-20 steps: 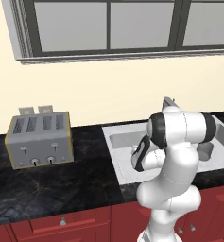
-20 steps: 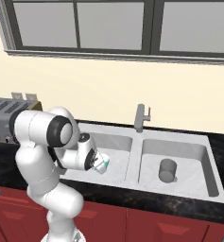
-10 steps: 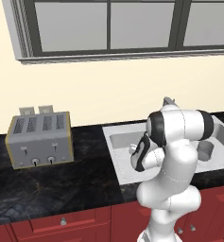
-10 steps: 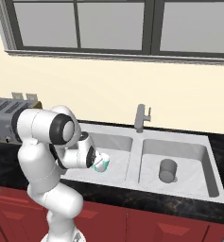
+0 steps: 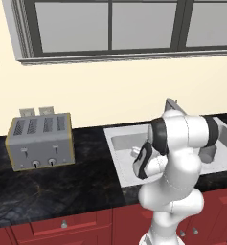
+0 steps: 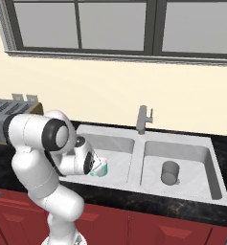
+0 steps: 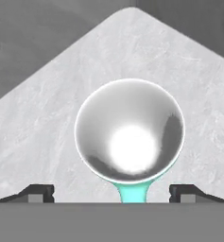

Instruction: Move any existing items from the left basin to the right basin for drying. Then move the mug from the counter to the left basin of the sink for washing.

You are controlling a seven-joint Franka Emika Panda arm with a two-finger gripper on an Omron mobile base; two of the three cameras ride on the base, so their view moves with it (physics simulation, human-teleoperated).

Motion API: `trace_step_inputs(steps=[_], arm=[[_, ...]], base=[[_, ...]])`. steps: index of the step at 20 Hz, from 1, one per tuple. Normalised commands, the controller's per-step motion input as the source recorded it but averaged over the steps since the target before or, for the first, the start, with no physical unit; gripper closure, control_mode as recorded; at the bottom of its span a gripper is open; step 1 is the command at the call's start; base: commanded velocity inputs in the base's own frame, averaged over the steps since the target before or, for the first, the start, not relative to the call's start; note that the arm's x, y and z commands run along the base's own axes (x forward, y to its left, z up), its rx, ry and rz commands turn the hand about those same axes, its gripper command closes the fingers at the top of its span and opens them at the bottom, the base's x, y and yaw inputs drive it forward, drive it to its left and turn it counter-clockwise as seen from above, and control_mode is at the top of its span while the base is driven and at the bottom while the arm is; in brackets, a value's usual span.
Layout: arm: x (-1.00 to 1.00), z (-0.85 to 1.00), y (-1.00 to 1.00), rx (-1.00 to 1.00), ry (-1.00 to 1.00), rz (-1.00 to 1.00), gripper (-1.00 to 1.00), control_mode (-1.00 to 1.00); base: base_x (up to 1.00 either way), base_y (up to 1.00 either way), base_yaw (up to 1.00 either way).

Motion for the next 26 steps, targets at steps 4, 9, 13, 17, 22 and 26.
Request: trace_step_inputs(steps=[4, 9, 13, 17, 22, 26], arm=[[-0.05, 0.34, 0.07, 0.0, -0.05, 0.0, -1.0, -1.0], [-0.01, 0.45, 0.05, 0.0, -0.02, 0.0, -1.0, -1.0], [0.04, 0.47, 0.0, 0.0, 0.0, 0.0, -1.0, -1.0], [0.0, 0.44, 0.01, 0.0, 0.0, 0.0, -1.0, -1.0], [0.0, 0.43, 0.07, 0.0, 0.0, 0.0, -1.0, -1.0], [0.0, 0.41, 0.11, 0.0, 0.0, 0.0, -1.0, -1.0]], base=[[0.0, 0.0, 0.0], [0.0, 0.0, 0.0], [0.0, 0.0, 0.0], [0.0, 0.0, 0.0], [0.0, 0.0, 0.0], [0.0, 0.0, 0.0]])
